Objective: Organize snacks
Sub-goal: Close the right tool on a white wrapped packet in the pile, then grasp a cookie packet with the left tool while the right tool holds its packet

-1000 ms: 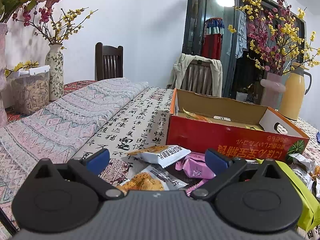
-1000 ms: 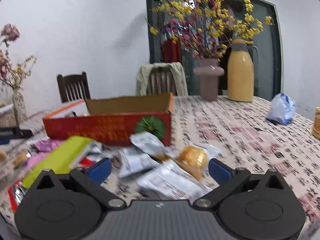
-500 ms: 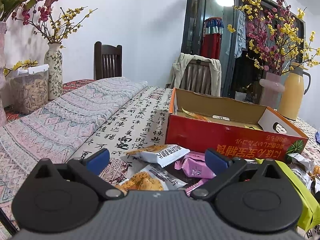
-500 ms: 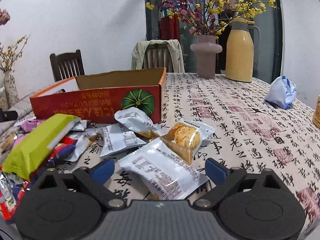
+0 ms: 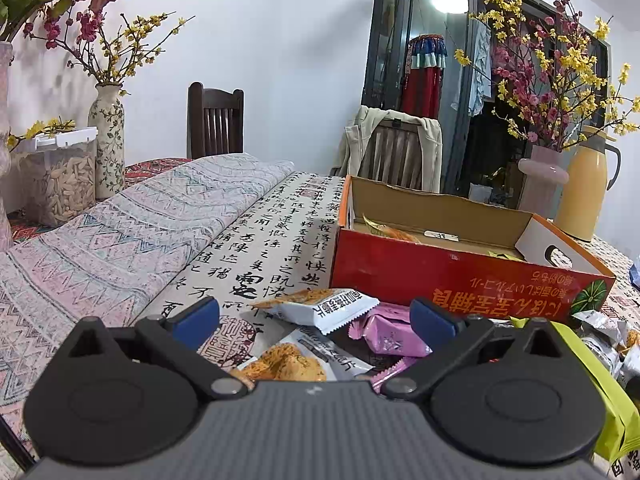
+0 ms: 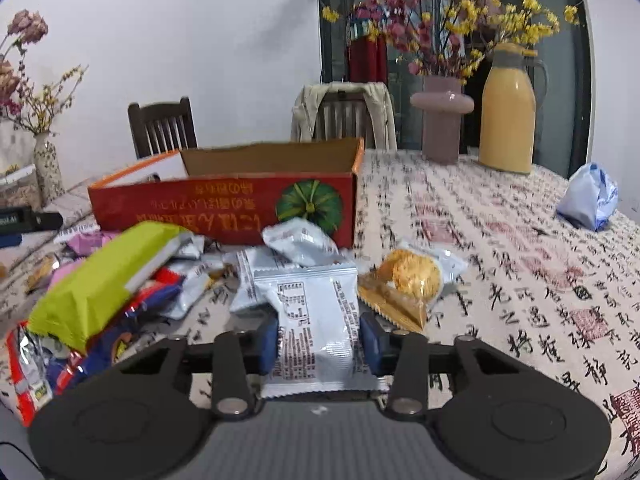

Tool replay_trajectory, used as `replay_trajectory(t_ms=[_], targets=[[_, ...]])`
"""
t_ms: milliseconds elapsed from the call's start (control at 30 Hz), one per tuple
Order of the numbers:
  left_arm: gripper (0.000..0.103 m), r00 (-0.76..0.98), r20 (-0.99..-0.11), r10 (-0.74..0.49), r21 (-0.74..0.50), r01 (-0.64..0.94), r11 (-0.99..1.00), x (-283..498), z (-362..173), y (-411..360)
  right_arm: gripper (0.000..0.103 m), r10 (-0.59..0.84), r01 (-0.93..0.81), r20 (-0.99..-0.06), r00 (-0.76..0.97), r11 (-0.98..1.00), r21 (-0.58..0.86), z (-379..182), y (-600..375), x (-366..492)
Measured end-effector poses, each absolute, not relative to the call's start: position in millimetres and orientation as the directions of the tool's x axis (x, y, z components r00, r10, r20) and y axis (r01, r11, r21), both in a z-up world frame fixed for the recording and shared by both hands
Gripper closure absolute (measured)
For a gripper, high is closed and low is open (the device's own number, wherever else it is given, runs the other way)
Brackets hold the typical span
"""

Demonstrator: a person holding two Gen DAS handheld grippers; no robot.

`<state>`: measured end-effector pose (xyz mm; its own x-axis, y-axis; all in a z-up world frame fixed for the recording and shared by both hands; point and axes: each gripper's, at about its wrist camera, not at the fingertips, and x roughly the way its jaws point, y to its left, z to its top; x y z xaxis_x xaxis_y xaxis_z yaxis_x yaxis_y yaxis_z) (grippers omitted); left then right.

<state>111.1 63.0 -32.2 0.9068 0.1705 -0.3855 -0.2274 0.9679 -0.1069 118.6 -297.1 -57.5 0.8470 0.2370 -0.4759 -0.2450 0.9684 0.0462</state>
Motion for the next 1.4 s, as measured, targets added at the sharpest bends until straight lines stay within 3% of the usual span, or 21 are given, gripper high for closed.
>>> replay_trajectory(t_ms=[367, 767, 1000, 1233, 1400], targets=[[0.0, 0.907, -0.385, 0.171, -0.107, -0.228, 0.968, 111, -32, 63, 0.063, 0.225, -0.214, -0.335, 0.915, 0.974, 0.07, -37, -288, 135], [0.0, 0.906, -0.387, 0.173, -0.105, -0.23, 0.968, 111, -32, 63, 0.063, 0.243, -0.219, -0.357, 0.902, 0.97, 0.106, -46, -282, 154], [0.0, 0.876, -0.456, 0.158, -0.101, -0.227, 0.969, 114, -23, 70, 0.063, 0.246, -0.217, -0.358, 0.901, 0.969, 0.121, -47, -283, 155], [0.0, 0.808, -0.562, 0.179, 0.035, -0.193, 0.981, 127, -25, 72, 0.062, 0.251, -0.216, -0.351, 0.902, 0.967, 0.138, -47, -285, 154], [0.01, 0.778, -0.597, 0.197, 0.076, -0.19, 0.979, 130, -31, 76, 0.062, 0.257, -0.218, -0.347, 0.902, 0.965, 0.147, -47, -287, 153]])
